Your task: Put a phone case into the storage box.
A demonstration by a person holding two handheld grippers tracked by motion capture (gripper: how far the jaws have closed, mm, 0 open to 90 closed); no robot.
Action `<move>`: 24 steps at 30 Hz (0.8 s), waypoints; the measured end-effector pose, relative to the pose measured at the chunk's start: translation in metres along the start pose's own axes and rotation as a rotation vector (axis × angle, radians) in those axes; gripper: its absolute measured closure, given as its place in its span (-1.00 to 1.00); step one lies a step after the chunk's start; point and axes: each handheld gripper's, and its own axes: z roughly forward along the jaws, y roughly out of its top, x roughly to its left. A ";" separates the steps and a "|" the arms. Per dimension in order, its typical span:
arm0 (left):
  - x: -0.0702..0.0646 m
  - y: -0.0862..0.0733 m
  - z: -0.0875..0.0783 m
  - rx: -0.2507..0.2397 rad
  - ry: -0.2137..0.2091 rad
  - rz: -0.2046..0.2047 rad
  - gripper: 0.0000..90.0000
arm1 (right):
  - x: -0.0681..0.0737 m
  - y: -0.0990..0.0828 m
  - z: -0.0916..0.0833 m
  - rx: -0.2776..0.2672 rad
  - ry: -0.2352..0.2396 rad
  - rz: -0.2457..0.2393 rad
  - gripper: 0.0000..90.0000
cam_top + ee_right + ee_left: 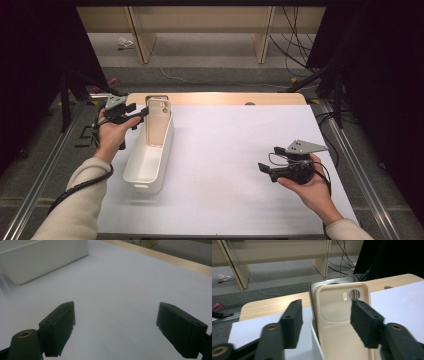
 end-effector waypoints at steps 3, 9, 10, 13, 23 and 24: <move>-0.002 0.002 -0.006 0.008 0.000 0.008 -0.28 | 0.000 0.000 0.000 0.000 0.000 0.001 -0.64; -0.010 0.004 -0.018 0.026 -0.003 0.004 -0.55 | 0.000 0.000 0.000 -0.003 -0.001 0.002 -0.64; -0.011 0.004 -0.020 0.027 -0.010 0.001 -0.57 | 0.000 0.000 0.000 -0.002 0.000 0.002 -0.64; -0.018 0.005 -0.027 0.023 -0.032 0.016 -0.59 | 0.000 0.000 0.000 -0.001 0.000 0.002 -0.64; -0.032 0.001 -0.044 0.015 -0.091 0.060 -0.75 | 0.000 0.000 0.000 -0.005 -0.002 0.005 -0.64; -0.033 0.000 -0.045 0.013 -0.094 0.061 -0.78 | 0.000 0.000 0.000 -0.003 -0.001 0.006 -0.64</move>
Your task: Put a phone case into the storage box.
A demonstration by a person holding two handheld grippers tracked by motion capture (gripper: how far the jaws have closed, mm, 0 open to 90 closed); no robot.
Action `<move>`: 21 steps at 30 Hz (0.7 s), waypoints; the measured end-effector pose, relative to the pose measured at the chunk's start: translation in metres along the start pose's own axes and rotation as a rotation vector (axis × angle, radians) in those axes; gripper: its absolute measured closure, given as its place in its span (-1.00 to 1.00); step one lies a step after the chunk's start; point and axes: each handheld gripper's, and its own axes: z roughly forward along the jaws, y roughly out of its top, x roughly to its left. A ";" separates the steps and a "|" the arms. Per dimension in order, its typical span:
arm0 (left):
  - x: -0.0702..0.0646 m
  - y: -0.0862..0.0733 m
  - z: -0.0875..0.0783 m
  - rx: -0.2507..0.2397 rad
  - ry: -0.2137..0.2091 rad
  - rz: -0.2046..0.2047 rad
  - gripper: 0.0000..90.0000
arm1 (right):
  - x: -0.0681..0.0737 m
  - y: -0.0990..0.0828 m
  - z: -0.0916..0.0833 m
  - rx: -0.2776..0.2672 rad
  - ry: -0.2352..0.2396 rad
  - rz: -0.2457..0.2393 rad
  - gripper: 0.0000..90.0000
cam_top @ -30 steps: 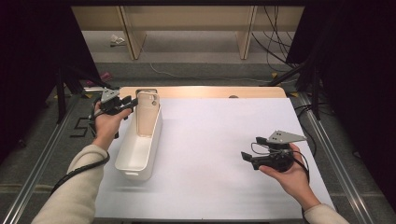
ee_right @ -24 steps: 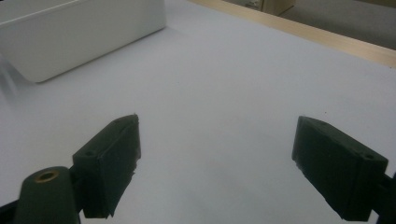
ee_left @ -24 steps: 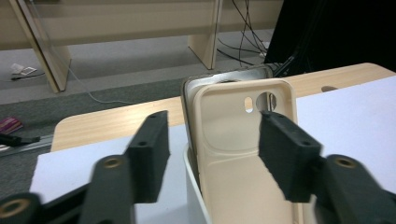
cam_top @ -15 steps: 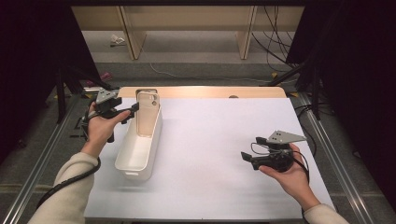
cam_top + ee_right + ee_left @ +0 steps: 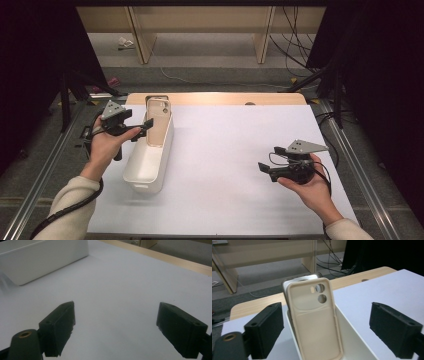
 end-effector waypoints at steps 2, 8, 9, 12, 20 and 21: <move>-0.003 -0.001 -0.003 -0.003 -0.008 0.005 -0.80 | 0.000 0.000 0.000 0.000 0.000 0.000 -0.64; -0.013 -0.005 -0.013 -0.005 -0.036 0.018 -0.90 | 0.000 0.000 0.000 -0.001 0.000 0.001 -0.64; -0.015 -0.006 -0.015 -0.008 -0.039 0.021 -0.91 | 0.000 0.000 0.000 0.000 0.000 0.002 -0.64; -0.020 -0.009 -0.021 -0.010 -0.049 0.032 -0.94 | 0.000 0.000 0.000 -0.001 -0.001 0.002 -0.64; -0.032 -0.020 -0.032 -0.023 -0.074 0.047 -0.97 | -0.001 0.000 0.000 -0.003 -0.003 0.002 -0.64; -0.033 -0.021 -0.034 -0.022 -0.080 0.048 -0.97 | -0.001 0.000 0.000 -0.001 -0.003 0.000 -0.64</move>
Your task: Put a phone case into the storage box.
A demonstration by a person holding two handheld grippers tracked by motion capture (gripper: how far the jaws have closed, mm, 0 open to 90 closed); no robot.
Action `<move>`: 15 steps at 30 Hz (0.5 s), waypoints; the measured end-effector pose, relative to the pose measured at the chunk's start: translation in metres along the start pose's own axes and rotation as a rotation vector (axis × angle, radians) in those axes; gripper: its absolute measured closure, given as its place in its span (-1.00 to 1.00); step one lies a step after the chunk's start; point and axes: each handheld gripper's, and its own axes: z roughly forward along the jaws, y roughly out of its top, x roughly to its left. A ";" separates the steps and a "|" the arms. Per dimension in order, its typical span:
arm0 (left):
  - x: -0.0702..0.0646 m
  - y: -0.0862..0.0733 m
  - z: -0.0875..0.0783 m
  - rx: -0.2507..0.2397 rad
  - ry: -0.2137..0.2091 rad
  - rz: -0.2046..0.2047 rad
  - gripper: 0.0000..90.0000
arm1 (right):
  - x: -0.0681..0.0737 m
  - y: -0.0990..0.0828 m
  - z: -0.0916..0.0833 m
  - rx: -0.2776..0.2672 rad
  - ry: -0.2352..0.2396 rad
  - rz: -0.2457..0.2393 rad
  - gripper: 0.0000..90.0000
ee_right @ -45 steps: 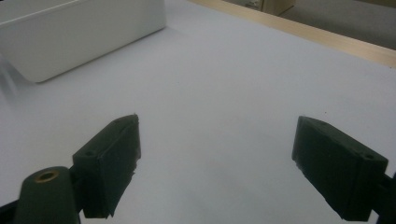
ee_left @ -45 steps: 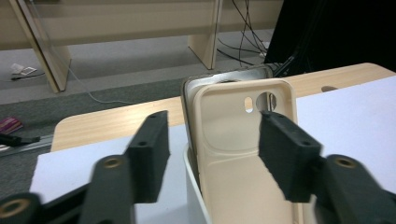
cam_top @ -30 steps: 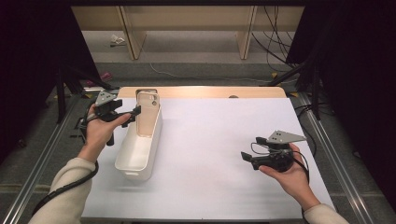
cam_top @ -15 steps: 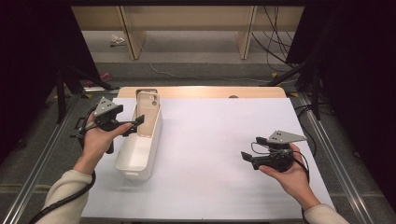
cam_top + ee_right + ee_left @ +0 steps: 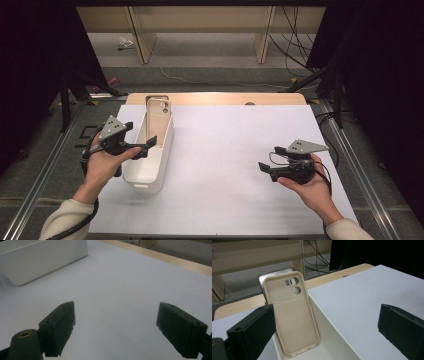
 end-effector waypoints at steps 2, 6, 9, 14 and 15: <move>-0.004 -0.003 -0.002 0.003 -0.004 0.005 -0.97 | 0.000 0.000 0.000 0.002 0.001 -0.001 -0.64; -0.012 -0.009 -0.005 0.006 -0.018 0.017 -0.97 | 0.000 0.000 0.000 0.000 0.001 0.000 -0.64; -0.018 -0.013 -0.008 0.005 -0.025 0.031 -0.97 | 0.000 0.000 0.000 0.000 0.001 0.000 -0.64; -0.023 -0.018 -0.011 -0.002 -0.035 0.045 -0.97 | 0.000 0.000 0.000 -0.002 0.001 -0.001 -0.64; -0.024 -0.018 -0.012 -0.002 -0.035 0.045 -0.97 | 0.000 0.000 0.000 -0.001 0.000 0.000 -0.64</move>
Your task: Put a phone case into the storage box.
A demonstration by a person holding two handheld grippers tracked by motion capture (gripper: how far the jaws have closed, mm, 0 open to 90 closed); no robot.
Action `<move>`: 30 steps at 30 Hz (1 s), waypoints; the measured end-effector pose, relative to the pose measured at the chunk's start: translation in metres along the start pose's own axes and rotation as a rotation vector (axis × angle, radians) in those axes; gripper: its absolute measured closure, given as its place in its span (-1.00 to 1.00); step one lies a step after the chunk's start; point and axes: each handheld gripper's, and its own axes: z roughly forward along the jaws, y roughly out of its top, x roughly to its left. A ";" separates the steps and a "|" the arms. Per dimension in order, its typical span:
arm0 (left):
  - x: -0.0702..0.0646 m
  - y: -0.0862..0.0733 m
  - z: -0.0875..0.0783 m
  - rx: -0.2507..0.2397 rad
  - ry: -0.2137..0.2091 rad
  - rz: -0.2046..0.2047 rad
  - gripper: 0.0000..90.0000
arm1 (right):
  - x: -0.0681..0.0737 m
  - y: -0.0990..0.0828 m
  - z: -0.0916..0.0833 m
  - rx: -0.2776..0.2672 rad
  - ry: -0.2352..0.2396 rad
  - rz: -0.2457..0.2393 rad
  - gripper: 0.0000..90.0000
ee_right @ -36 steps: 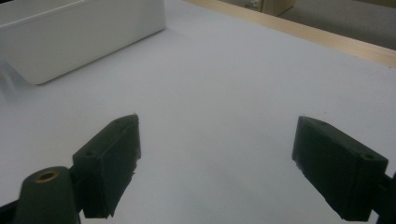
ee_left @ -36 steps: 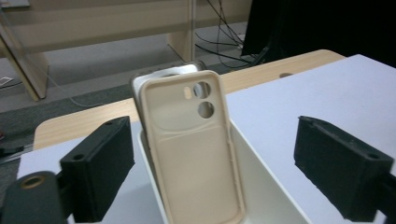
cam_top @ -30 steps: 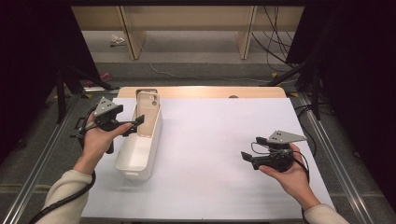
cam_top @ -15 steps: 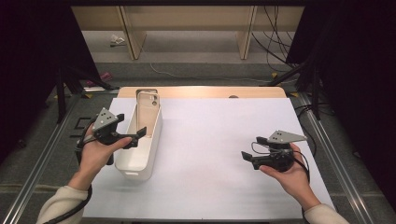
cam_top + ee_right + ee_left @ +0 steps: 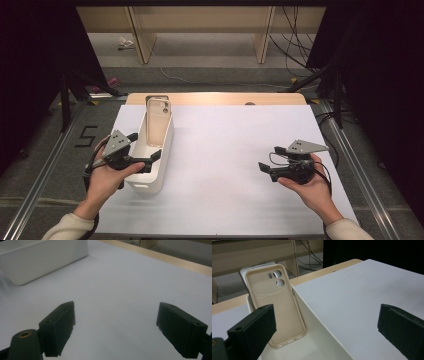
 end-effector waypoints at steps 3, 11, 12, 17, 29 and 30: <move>-0.003 -0.004 -0.003 -0.009 -0.003 0.013 -0.96 | 0.000 0.000 0.000 0.000 0.001 0.000 -0.64; -0.012 -0.011 -0.008 -0.019 -0.016 0.042 -0.96 | 0.000 0.000 0.000 0.002 0.004 -0.003 -0.64; -0.013 -0.012 -0.008 -0.020 -0.017 0.045 -0.96 | 0.000 0.000 0.000 0.000 0.002 -0.003 -0.64; -0.016 -0.018 -0.009 -0.019 -0.018 0.074 -0.97 | 0.000 0.000 0.000 -0.001 0.004 -0.003 -0.64; -0.018 -0.028 -0.011 -0.027 -0.014 0.087 -0.97 | 0.002 0.000 0.000 -0.001 0.011 -0.006 -0.64; -0.019 -0.029 -0.011 -0.030 -0.013 0.087 -0.97 | 0.002 0.000 0.000 0.000 0.013 -0.005 -0.64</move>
